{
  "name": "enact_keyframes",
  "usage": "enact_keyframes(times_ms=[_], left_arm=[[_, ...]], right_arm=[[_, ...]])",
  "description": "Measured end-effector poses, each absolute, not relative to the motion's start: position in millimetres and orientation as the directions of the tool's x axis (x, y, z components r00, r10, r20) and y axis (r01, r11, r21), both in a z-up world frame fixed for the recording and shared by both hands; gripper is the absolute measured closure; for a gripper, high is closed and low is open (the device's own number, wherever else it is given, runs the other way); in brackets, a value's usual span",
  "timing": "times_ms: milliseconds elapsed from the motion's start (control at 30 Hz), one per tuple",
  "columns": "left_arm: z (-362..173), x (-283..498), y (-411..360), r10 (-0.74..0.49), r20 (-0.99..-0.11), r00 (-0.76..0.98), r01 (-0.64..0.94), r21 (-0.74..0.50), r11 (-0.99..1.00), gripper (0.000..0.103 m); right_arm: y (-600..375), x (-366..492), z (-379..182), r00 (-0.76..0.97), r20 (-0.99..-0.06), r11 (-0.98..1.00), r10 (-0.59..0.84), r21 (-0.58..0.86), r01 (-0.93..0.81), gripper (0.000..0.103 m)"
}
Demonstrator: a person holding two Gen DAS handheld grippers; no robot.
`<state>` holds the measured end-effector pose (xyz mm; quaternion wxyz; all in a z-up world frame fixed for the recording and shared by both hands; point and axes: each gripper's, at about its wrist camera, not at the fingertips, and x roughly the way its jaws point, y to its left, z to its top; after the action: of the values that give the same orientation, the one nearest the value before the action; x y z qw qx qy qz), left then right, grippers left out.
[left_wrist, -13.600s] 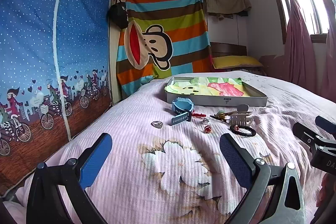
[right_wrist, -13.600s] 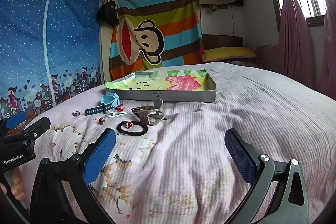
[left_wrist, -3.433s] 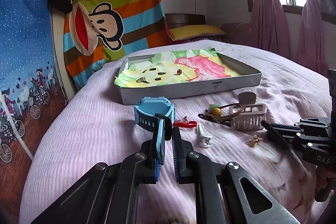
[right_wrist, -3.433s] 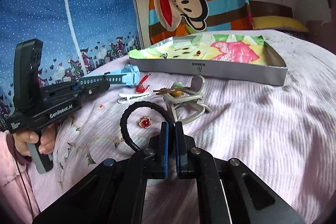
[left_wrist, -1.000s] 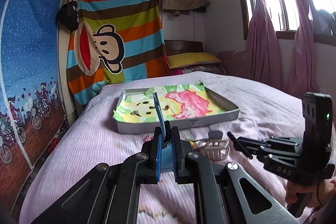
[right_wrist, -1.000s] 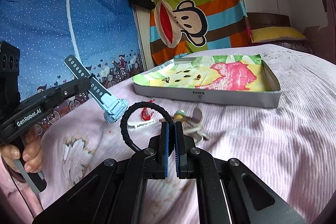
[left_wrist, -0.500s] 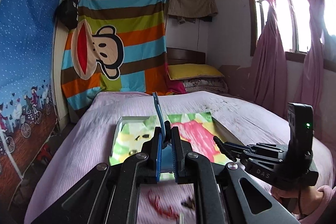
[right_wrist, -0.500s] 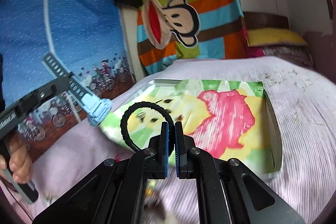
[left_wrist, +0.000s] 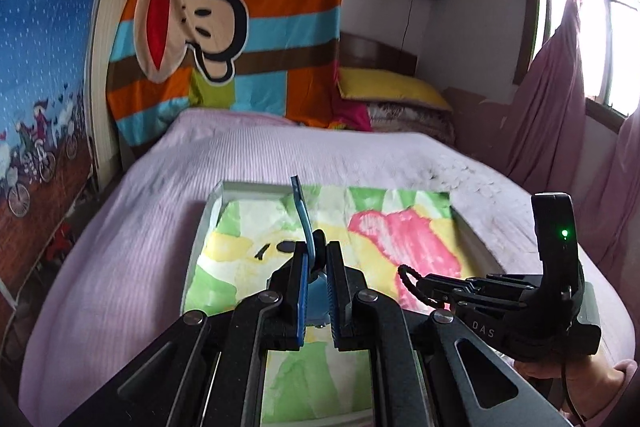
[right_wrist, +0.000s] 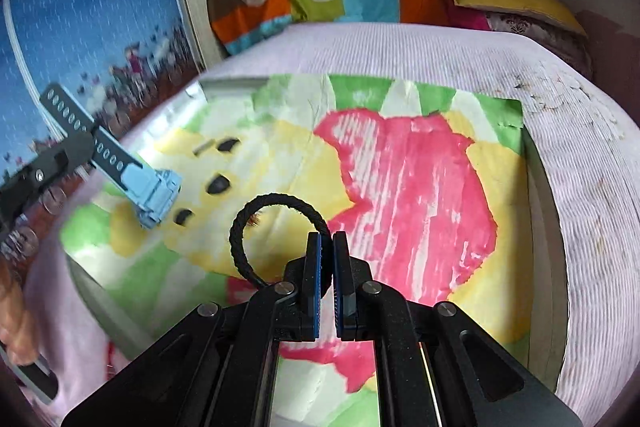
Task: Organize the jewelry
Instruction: 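Carry the watch and hair tie into the silver tray and open both tools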
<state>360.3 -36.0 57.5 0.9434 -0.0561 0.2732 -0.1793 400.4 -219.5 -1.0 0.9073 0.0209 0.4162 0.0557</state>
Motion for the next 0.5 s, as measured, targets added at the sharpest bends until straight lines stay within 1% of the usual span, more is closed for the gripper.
enact_keyframes(times_ms=[133, 233, 400, 467, 500], left_arm=[[45, 371, -38, -0.374, -0.531, 0.760, 0.301, -0.223, 0.927, 0.094], [43, 373, -38, -0.391, -0.529, 0.753, 0.308, -0.243, 0.920, 0.094], [42, 370, -44, -0.396, -0.540, 0.742, 0.325, -0.228, 0.918, 0.093], [42, 368, -46, -0.392, -0.543, 0.743, 0.330, -0.212, 0.920, 0.089], [42, 366, -47, -0.394, -0.542, 0.742, 0.335, -0.209, 0.919, 0.089]], right_arm=[[-209, 404, -8, 0.632, -0.770, 0.994, 0.085, 0.020, -0.109, 0.098], [-204, 405, -10, 0.630, -0.773, 0.993, 0.075, -0.001, -0.119, 0.098], [-207, 399, -8, 0.646, -0.760, 0.993, 0.074, -0.003, -0.117, 0.098], [-206, 396, -7, 0.655, -0.752, 0.993, 0.077, 0.002, -0.116, 0.097], [-208, 395, -8, 0.658, -0.749, 0.993, 0.080, 0.006, -0.114, 0.097]])
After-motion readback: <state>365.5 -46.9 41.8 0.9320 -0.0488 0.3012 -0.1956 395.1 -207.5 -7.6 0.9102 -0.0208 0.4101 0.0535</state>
